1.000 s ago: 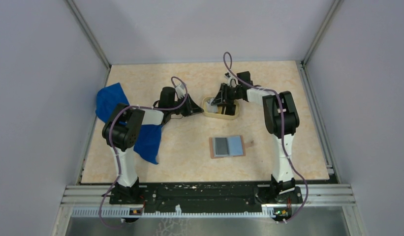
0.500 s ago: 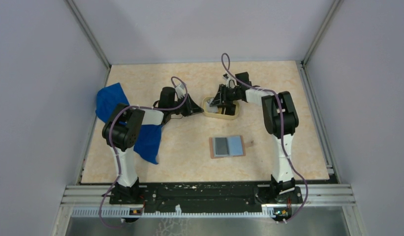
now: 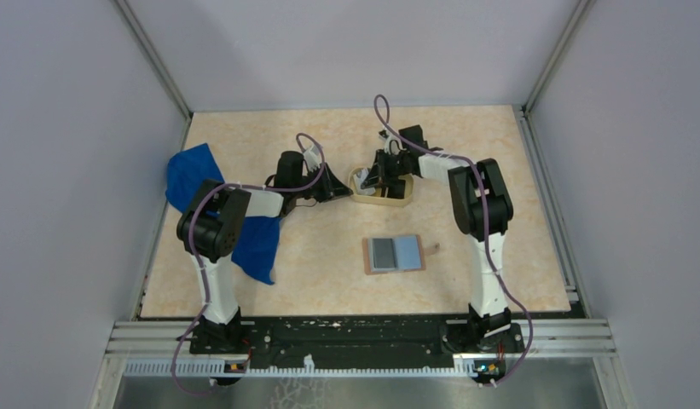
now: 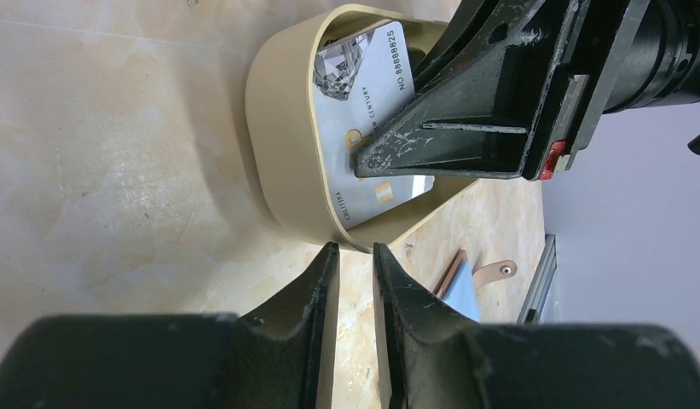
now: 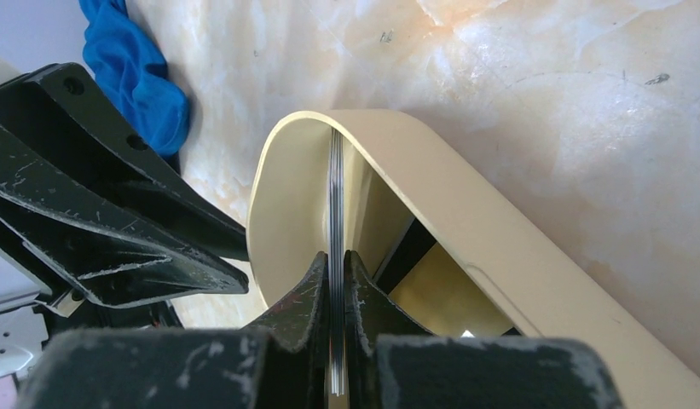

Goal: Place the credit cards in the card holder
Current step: Pick up the credit card from the storage box.

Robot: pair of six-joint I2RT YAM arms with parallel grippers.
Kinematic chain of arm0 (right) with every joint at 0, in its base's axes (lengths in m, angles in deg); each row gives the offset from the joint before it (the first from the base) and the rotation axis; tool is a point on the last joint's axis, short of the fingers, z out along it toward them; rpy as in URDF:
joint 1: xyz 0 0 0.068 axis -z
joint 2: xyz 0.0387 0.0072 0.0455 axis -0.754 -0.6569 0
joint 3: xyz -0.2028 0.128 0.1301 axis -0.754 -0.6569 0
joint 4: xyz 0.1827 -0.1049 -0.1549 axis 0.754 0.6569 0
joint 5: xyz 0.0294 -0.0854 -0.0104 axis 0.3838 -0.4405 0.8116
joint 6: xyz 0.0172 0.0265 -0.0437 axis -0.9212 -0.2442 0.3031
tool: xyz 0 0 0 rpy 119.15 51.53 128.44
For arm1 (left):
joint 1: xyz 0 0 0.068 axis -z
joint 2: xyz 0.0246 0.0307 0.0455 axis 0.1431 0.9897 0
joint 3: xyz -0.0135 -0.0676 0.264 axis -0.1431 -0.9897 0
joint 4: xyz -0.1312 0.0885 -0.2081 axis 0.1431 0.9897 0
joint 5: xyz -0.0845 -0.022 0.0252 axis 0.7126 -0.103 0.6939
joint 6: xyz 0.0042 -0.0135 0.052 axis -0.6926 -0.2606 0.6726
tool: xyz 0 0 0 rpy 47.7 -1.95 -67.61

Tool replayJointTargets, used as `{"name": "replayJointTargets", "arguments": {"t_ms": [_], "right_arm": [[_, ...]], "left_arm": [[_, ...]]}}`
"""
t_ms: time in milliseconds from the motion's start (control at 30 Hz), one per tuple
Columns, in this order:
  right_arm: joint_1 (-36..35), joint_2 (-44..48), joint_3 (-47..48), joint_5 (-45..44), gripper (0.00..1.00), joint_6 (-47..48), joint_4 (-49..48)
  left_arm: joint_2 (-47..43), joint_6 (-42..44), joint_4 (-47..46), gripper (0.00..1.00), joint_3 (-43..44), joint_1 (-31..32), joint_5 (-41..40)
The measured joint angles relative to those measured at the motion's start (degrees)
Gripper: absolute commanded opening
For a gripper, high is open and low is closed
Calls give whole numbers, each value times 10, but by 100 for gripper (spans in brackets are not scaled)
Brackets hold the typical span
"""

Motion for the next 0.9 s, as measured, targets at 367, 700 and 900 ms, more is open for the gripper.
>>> {"name": "replayJointTargets", "arguments": {"t_ms": [367, 700, 900], "right_arm": [[12, 0, 0, 31, 24, -22, -14], [19, 0, 0, 45, 28, -28, -18], [32, 0, 0, 48, 27, -31, -18]], "left_arm": [[-7, 0, -8, 26, -5, 0, 0], [-7, 0, -13, 26, -9, 0, 0], [-7, 0, -14, 26, -10, 0, 0]]}}
